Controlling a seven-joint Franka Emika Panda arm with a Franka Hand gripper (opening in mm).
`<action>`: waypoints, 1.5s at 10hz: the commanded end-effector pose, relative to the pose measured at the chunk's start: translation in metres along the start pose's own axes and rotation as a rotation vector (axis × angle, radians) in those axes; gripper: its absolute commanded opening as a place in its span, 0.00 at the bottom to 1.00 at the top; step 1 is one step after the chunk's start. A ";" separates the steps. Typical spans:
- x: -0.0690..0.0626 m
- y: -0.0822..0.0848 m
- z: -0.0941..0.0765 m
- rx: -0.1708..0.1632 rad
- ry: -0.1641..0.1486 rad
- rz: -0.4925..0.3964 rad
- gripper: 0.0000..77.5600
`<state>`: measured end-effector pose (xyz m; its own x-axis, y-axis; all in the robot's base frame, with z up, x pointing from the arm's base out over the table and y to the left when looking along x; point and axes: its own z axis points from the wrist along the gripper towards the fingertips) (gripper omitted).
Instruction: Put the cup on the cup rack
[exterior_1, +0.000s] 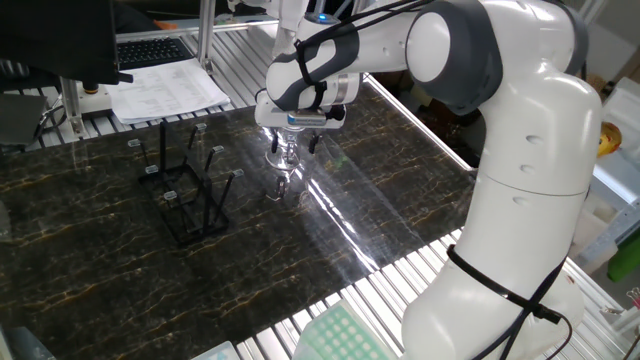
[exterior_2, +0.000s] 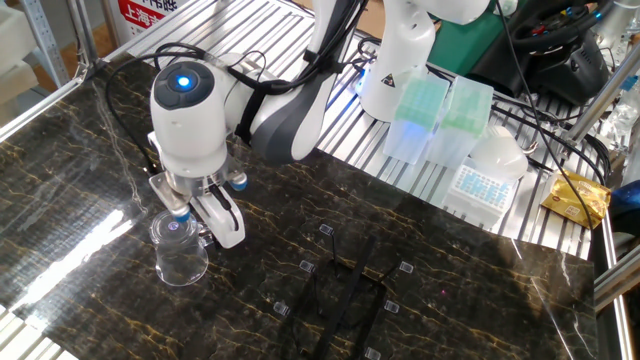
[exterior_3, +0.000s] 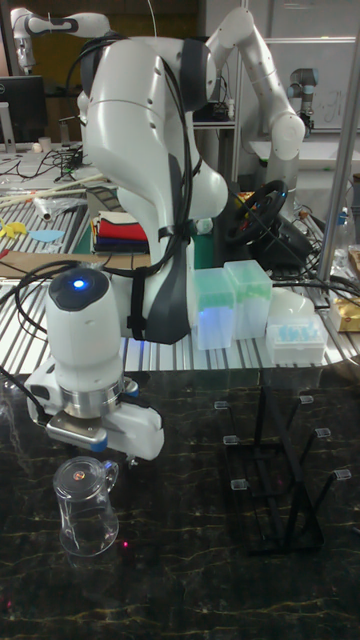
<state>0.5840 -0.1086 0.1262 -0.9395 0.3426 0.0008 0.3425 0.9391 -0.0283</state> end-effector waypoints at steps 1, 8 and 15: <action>-0.001 0.000 0.000 -0.001 -0.002 -0.001 1.00; -0.004 0.000 0.003 0.002 -0.009 -0.018 1.00; -0.014 0.000 -0.002 0.003 -0.003 -0.021 1.00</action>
<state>0.5965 -0.1133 0.1268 -0.9466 0.3224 0.0001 0.3222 0.9461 -0.0322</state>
